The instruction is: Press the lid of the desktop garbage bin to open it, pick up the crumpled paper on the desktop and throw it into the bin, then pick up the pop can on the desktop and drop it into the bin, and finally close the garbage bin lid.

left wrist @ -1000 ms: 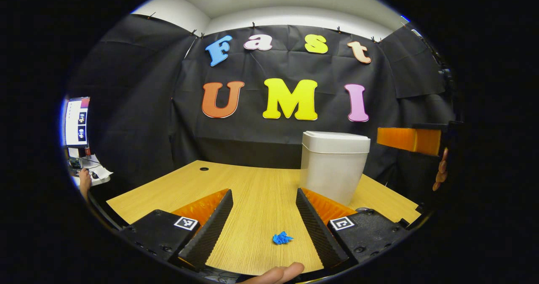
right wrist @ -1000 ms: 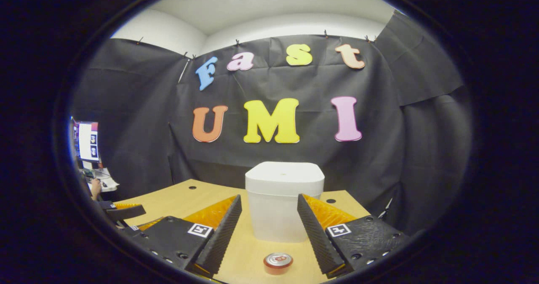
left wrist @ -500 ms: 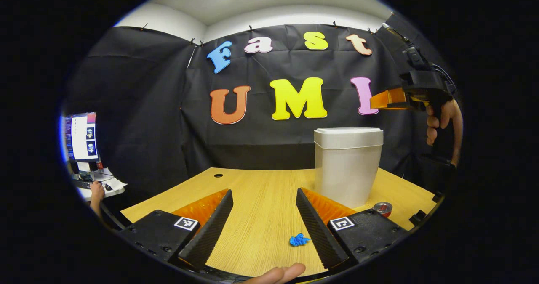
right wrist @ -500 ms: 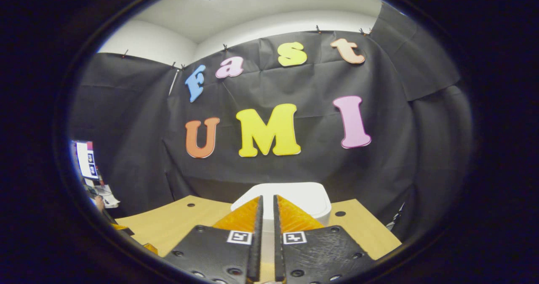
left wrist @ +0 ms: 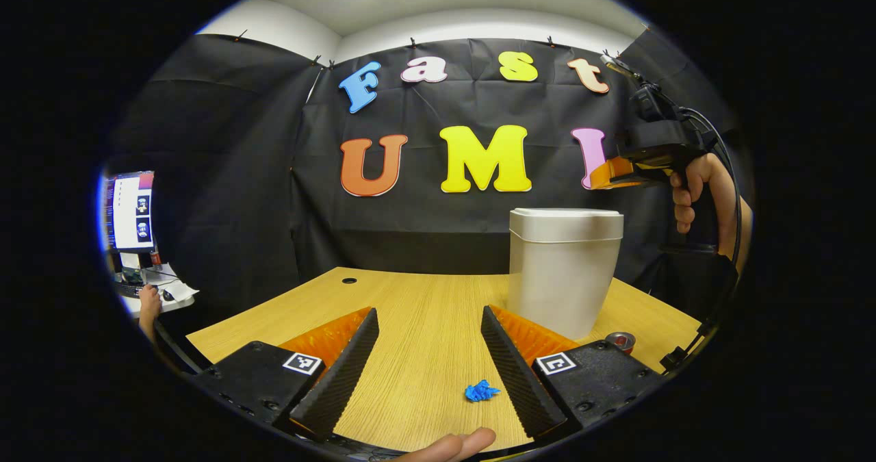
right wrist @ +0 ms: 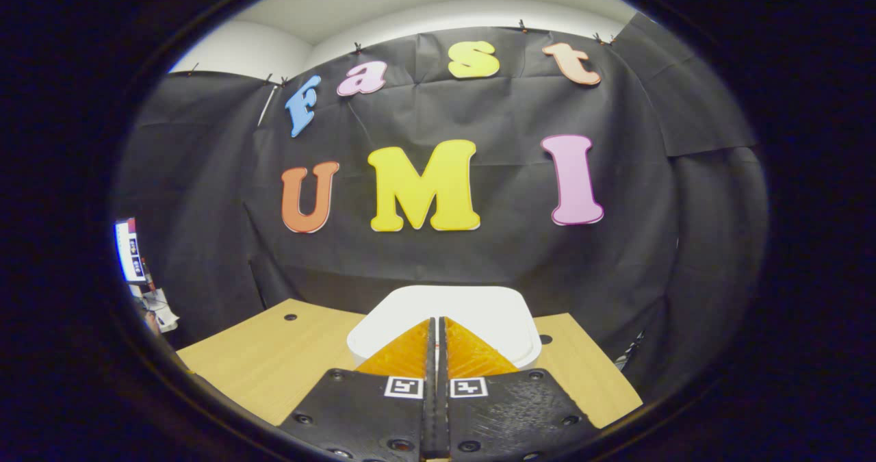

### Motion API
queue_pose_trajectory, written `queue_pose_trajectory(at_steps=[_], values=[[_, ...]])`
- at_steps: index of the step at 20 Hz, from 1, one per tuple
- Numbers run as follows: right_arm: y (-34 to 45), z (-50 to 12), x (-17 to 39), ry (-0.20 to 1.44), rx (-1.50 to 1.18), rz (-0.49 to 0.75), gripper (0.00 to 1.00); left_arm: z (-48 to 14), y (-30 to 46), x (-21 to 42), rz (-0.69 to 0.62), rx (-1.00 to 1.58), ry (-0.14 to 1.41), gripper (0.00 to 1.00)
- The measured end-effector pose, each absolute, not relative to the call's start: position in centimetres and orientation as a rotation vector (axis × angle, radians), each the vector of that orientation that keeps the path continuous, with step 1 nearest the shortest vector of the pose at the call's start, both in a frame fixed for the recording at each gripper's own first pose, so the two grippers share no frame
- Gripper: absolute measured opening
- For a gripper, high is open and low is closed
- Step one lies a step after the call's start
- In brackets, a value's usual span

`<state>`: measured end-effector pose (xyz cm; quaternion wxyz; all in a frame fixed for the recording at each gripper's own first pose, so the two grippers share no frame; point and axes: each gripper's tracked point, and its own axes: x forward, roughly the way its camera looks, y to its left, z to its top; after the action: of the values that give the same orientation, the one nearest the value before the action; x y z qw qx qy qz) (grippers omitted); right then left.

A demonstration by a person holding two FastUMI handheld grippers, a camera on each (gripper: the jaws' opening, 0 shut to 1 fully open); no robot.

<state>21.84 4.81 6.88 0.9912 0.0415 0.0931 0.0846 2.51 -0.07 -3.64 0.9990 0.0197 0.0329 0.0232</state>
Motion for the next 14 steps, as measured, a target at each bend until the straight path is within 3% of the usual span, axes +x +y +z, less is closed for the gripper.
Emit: queue_pose_trajectory(at_steps=[14], values=[[5.3, 3.2, 24.5, 0.363, 0.007, 0.06, 0.01, -4.3, -2.2, 3.1, 0.001, 0.065, 0.062, 0.98]])
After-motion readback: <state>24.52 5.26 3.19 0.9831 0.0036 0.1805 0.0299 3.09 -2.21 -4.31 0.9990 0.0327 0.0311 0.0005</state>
